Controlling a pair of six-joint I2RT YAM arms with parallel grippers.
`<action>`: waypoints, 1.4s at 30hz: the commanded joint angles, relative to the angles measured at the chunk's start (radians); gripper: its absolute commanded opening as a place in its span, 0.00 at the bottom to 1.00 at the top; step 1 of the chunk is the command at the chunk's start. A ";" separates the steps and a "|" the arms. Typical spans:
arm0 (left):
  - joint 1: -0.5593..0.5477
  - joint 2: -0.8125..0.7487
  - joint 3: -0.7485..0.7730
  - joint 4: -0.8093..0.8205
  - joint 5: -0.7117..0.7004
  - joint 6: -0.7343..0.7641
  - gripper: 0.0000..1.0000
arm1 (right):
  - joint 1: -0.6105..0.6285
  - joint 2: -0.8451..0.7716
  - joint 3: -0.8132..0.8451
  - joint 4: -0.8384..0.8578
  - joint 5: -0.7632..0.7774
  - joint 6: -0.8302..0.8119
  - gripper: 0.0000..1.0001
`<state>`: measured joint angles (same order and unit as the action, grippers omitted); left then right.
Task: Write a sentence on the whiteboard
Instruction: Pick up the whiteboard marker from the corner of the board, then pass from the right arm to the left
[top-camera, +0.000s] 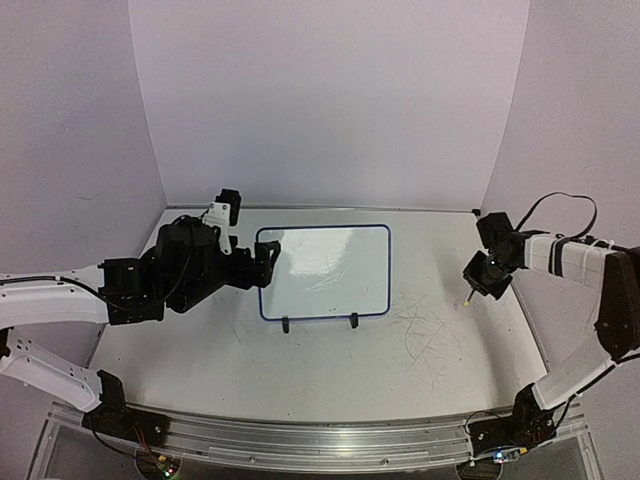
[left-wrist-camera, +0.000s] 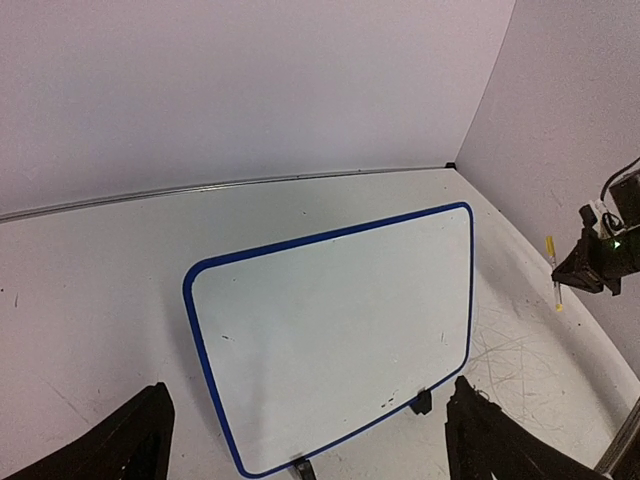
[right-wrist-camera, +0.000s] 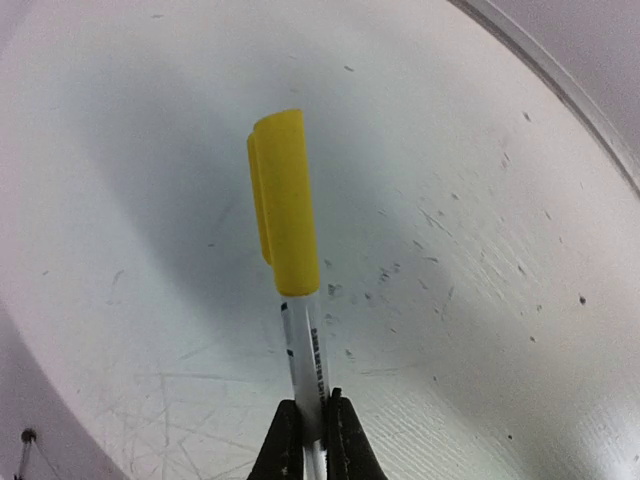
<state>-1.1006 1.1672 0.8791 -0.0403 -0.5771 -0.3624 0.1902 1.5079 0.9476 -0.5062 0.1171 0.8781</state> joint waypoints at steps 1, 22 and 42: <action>0.032 0.012 0.069 0.036 0.029 0.004 0.96 | 0.006 -0.191 -0.035 0.206 -0.166 -0.340 0.00; 0.281 0.129 0.165 0.208 1.225 -0.125 0.98 | 0.491 -0.148 0.230 0.324 -0.854 -0.824 0.00; 0.281 0.296 0.259 0.214 1.375 -0.203 0.70 | 0.613 -0.079 0.255 0.250 -0.844 -0.869 0.00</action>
<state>-0.8215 1.4693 1.0751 0.1245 0.7627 -0.5533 0.7925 1.4189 1.1721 -0.2500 -0.7223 0.0372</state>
